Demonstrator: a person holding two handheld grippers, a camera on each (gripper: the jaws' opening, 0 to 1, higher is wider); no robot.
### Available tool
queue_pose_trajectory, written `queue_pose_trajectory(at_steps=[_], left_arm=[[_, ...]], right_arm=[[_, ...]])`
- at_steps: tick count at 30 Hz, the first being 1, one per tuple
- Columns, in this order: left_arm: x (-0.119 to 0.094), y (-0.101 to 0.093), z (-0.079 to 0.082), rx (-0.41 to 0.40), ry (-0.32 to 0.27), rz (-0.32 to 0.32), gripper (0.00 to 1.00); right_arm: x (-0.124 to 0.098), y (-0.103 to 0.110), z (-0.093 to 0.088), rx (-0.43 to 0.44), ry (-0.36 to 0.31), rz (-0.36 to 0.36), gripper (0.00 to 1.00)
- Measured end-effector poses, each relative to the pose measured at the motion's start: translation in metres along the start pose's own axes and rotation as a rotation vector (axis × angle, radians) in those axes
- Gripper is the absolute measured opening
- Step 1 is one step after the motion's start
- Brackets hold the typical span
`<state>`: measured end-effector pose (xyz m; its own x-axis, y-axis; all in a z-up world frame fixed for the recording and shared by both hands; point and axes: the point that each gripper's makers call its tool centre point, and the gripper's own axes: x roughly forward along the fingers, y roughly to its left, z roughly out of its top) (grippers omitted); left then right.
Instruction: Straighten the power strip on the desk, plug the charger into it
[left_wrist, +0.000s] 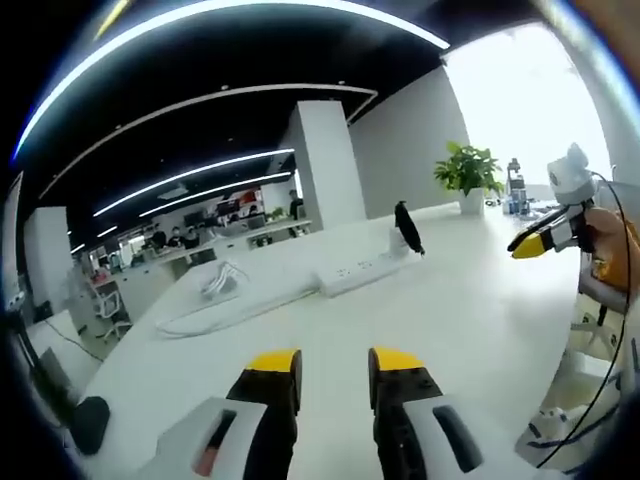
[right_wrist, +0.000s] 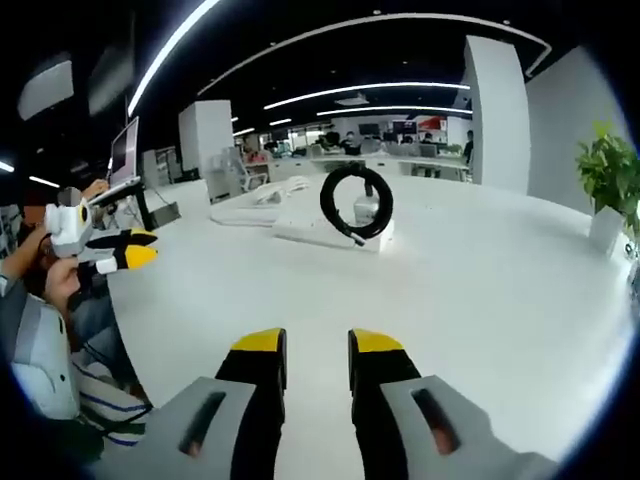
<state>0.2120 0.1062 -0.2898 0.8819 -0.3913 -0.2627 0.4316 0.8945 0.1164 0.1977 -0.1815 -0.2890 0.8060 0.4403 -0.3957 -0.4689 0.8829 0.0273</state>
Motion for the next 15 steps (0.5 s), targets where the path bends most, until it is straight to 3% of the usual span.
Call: queue_pose_trajectory(at_steps=[10,15], left_arm=[[-0.005,0.001,-0.009,-0.008,0.024,0.031,0.29],[-0.004,0.001,-0.01,-0.008,0.04,0.037,0.33]], right_arm=[[-0.017,-0.003,-0.011,-0.022,0.013,-0.083,0.25],[-0.016,-0.004,-0.019,0.016,0.018,-0.087,0.25]])
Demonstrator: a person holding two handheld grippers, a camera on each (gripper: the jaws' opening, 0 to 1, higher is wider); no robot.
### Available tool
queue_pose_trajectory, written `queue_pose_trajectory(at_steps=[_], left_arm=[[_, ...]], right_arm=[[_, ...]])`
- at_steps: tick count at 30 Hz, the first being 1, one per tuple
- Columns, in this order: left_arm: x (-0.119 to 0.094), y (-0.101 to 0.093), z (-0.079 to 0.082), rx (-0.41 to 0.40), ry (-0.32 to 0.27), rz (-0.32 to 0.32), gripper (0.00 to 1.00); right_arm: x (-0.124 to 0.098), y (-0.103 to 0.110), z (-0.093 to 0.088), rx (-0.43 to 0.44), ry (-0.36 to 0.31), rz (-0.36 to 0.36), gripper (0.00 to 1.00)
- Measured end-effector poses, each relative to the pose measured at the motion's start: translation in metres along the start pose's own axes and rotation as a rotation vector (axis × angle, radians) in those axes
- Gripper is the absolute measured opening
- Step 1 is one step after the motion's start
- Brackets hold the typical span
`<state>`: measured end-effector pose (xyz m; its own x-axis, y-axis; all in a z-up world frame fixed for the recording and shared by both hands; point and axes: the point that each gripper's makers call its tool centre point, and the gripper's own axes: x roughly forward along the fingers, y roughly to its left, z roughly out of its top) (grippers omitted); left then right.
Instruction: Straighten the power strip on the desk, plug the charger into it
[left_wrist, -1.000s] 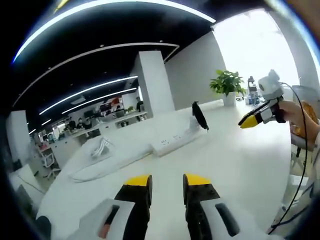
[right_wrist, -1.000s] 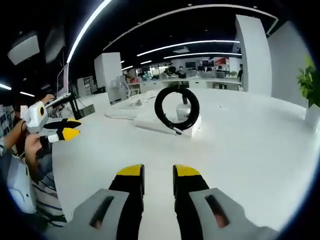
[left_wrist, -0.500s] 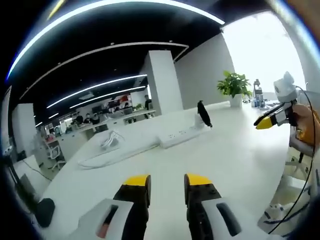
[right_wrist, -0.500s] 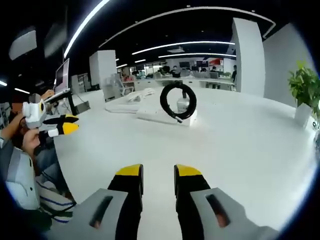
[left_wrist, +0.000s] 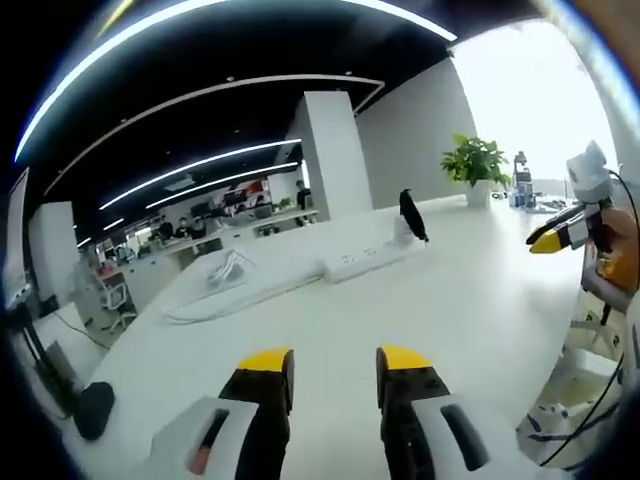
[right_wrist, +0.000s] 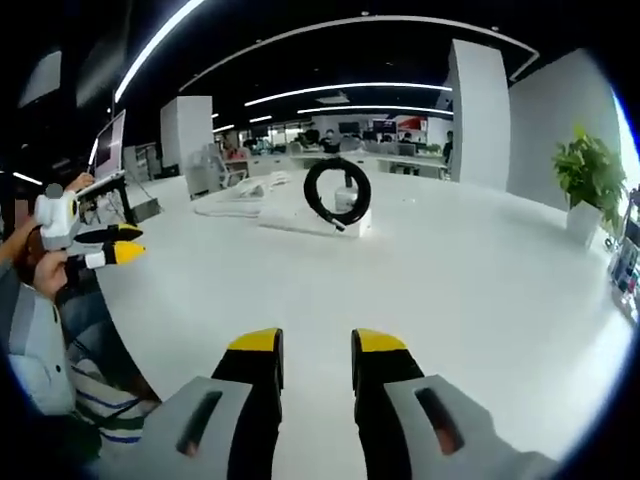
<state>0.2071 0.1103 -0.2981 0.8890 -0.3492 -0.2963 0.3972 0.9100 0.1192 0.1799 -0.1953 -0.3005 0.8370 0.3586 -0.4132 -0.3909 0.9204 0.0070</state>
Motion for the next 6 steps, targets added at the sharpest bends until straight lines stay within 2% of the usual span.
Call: queue_pose_trajectory(at_steps=[6], left_arm=[[-0.0001,0.0019,-0.0014,-0.009,0.005,0.009,0.34]], right_arm=[[0.0007,-0.0001,-0.0045,0.019,0.005,-0.006,0.26]])
